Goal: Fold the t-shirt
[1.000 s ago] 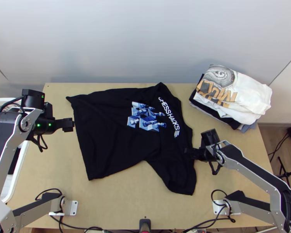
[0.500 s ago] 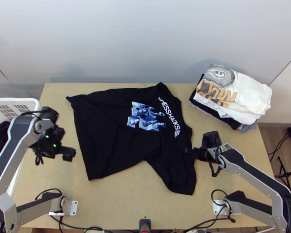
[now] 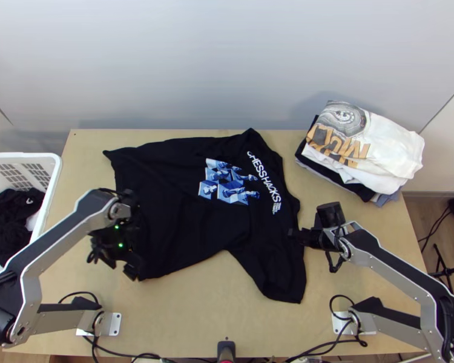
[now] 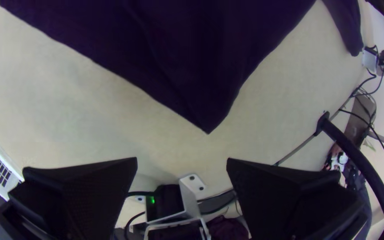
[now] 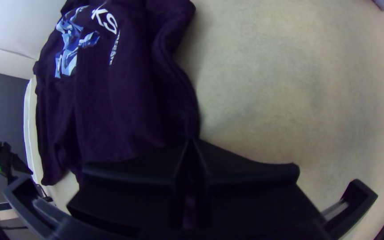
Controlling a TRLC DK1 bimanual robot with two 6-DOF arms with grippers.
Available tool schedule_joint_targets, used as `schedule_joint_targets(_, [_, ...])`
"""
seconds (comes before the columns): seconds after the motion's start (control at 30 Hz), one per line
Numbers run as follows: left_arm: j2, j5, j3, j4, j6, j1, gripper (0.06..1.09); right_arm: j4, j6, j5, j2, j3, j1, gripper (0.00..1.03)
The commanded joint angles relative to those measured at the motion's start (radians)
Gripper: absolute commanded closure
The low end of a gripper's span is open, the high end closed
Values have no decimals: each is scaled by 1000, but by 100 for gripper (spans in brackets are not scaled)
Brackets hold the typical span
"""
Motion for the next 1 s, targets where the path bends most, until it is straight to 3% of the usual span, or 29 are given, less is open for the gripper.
schedule_joint_targets(0.0, [33, 83, -51, 39, -12, -97, 11, -2, -6, 7, 18, 1, -16, 100])
schedule_joint_targets(0.17, [37, 108, -87, 68, -31, -126, 19, -2, -6, 7, 31, 8, -16, 100])
schedule_joint_targets(0.43, [41, 120, -144, 194, -80, -177, 21, -2, 0, 7, 35, 5, -16, 100])
schedule_joint_targets(0.5, [37, 120, -144, 234, -87, -184, 32, -2, 0, 6, 33, 4, -16, 100])
schedule_joint_targets(0.57, [7, 120, -146, 289, -89, -183, 51, -2, 0, 6, 33, 4, -16, 100])
schedule_joint_targets(0.6, [-5, 120, -144, 315, -87, -183, 54, -2, 0, 6, 33, 2, -16, 100])
schedule_joint_targets(0.83, [-8, 118, -144, 337, -77, -158, 55, -2, -5, 6, 35, 2, -16, 100])
schedule_joint_targets(0.9, [-13, 118, -147, 333, -75, -157, 66, -2, -5, 7, 36, 4, -16, 100])
schedule_joint_targets(0.97, [-34, 120, -152, 344, -72, -149, 87, -2, -6, 7, 36, 4, -16, 100])
